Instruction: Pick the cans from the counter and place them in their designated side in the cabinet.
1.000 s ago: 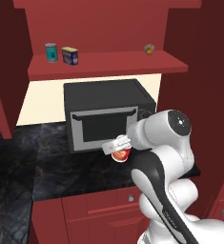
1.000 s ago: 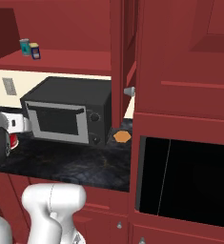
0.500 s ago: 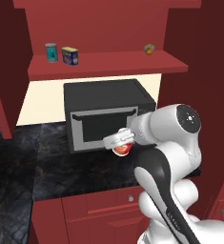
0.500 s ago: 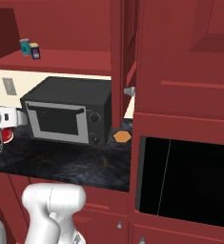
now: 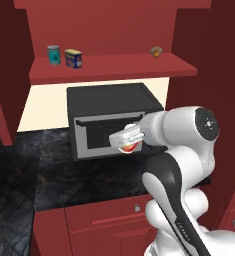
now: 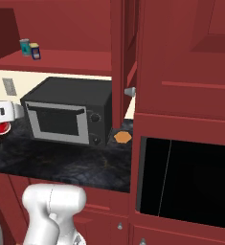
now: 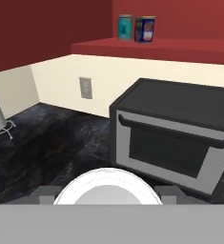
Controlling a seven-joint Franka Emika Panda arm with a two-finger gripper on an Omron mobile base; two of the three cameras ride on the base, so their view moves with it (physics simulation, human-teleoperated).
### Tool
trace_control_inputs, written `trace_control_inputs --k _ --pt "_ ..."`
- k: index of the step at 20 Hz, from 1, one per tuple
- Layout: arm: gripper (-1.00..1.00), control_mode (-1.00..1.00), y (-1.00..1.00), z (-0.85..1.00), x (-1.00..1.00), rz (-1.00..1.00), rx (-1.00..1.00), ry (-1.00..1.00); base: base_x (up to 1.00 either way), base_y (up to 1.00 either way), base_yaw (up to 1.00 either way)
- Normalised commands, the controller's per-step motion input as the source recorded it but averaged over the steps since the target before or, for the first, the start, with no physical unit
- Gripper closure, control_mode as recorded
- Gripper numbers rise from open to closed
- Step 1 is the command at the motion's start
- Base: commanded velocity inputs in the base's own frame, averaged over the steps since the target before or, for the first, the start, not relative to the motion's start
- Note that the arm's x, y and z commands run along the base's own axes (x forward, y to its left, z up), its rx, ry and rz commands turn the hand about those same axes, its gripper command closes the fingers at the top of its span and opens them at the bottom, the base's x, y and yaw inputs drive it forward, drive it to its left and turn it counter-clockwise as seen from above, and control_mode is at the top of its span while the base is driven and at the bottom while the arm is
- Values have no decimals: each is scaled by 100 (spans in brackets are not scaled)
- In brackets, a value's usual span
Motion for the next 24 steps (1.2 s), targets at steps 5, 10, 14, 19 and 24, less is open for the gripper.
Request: trace_control_inputs --k 5,10,14,19,24 --pt "100 -100 -5 30 -3 1 2 -10 0 0 0" --pt "100 -100 -3 34 -3 1 1 -6 0 0 0" --pt "100 -100 0 39 -2 2 0 -3 0 0 0" --pt "100 -100 -2 36 -2 2 0 -3 0 0 0" --pt "100 -100 -1 26 -2 4 0 -7 0 0 0"
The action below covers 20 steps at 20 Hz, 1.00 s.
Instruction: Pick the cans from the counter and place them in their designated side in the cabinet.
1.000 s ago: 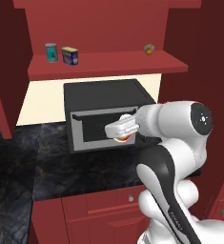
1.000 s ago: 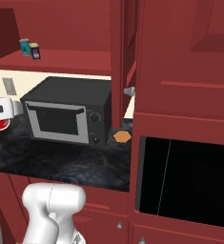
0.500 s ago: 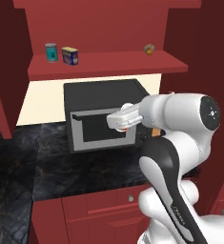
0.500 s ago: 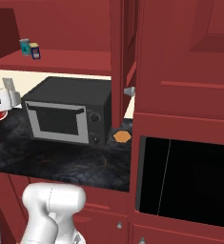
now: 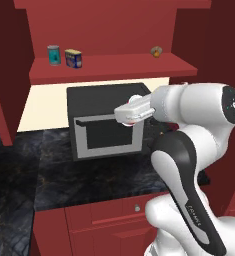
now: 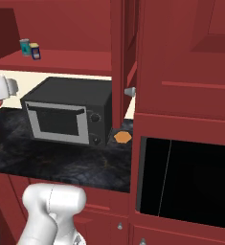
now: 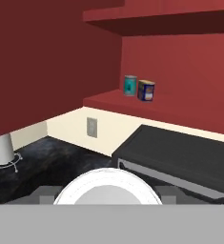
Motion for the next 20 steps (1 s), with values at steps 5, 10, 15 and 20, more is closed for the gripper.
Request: trace_control_inputs --k 5,10,15,20 --pt "100 -100 0 23 0 4 0 -10 0 0 0" --pt "100 -100 0 23 0 2 0 -7 0 0 0" --pt "100 -100 0 26 5 1 -1 -1 0 0 0" --pt "100 -100 0 17 10 1 -1 0 0 0 0"
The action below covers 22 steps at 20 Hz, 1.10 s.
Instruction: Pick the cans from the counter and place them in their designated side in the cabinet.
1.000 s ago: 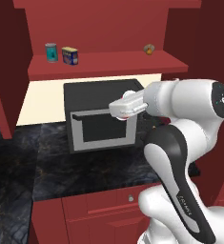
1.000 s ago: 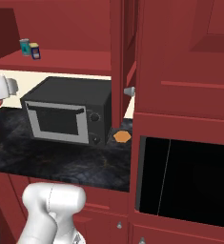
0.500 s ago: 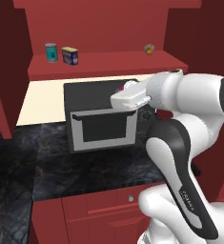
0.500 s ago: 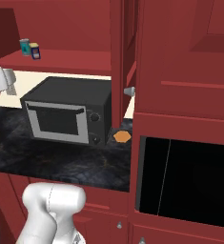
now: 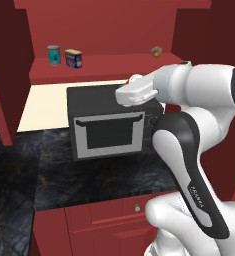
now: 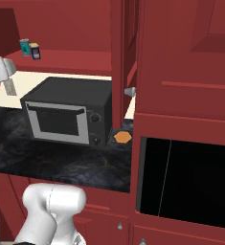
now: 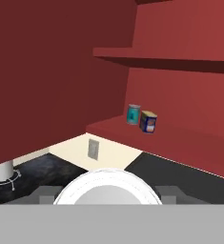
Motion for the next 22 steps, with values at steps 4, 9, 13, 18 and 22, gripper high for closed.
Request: trace_control_inputs --k 4,9,13,18,22 --pt "100 -100 0 1 13 1 -2 -4 0 0 0" --pt "100 -100 0 0 17 1 -2 -3 0 0 0" --pt "100 -100 0 0 20 1 -2 0 0 0 0" --pt "100 -100 0 4 14 0 -2 0 0 0 0" --pt "100 -100 4 3 13 0 -2 0 0 0 0"
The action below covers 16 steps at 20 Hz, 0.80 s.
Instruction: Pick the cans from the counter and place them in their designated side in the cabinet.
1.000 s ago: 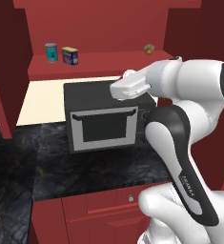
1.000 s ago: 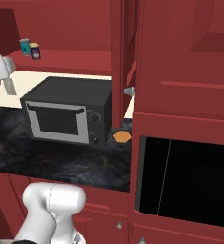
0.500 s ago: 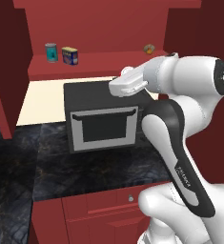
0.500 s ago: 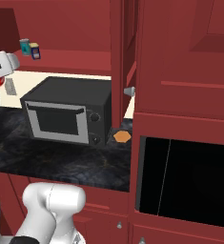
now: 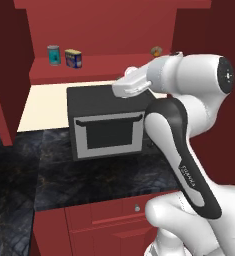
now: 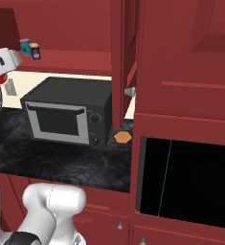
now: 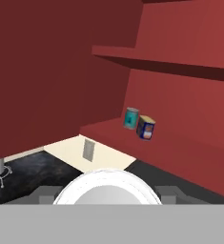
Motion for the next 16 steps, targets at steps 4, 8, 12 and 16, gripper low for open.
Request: trace_control_inputs --k 4,8,12,16 --pt "100 -100 3 6 10 0 0 0 0 0 0" --pt "100 -100 0 6 9 2 0 0 0 0 0" --pt "100 -100 5 2 11 2 0 0 0 0 0" --pt "100 -100 7 0 14 1 0 0 0 0 0"
